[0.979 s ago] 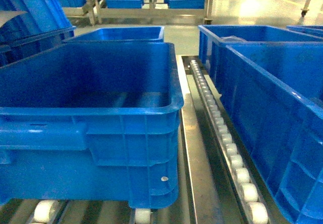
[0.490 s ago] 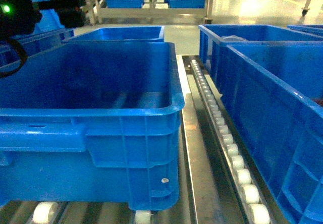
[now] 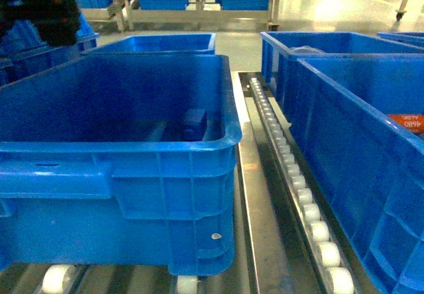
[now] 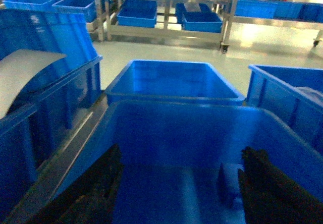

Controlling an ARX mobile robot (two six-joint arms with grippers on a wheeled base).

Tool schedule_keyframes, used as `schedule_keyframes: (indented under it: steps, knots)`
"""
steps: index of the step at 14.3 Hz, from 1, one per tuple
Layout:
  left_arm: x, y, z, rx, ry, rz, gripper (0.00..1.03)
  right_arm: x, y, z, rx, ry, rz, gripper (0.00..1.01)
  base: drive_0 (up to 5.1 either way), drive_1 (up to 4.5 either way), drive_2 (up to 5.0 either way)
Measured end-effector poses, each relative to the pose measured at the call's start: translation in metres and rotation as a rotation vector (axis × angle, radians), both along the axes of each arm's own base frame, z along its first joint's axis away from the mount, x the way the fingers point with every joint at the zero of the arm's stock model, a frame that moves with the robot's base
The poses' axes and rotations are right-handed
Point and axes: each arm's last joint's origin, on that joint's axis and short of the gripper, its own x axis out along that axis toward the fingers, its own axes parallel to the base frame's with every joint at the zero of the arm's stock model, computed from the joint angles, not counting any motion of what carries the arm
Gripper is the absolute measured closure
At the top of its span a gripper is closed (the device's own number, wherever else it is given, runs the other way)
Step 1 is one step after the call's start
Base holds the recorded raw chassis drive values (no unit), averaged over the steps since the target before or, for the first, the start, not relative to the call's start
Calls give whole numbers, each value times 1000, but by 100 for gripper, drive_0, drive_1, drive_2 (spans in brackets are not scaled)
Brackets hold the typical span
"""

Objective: Sort blue parts and orange caps into right shelf containers

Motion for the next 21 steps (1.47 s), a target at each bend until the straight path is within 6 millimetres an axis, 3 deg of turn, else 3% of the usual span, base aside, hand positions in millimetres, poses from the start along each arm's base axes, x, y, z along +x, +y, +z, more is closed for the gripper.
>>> schedule_keyframes:
  steps: [5, 6, 11, 13, 21]
  knots:
    - [-77, 23, -22, 26, 18, 4, 97, -67, 0, -22, 30, 15, 3, 93, 0, 0, 0]
    - [-89, 26, -25, 27, 19, 9, 101, -77, 0, -24, 31, 14, 3, 99, 0, 0, 0]
    - [-133, 41, -34, 27, 10, 12, 101, -116, 0, -34, 34, -15, 4, 100, 0, 0, 0]
    - [-147, 41, -48, 28, 43, 6, 101, -128, 0, -49, 34, 50, 3, 100, 0, 0, 0]
    - [-178, 41, -42, 28, 13, 7, 101, -154, 0, -39, 34, 5, 4, 100, 0, 0, 0]
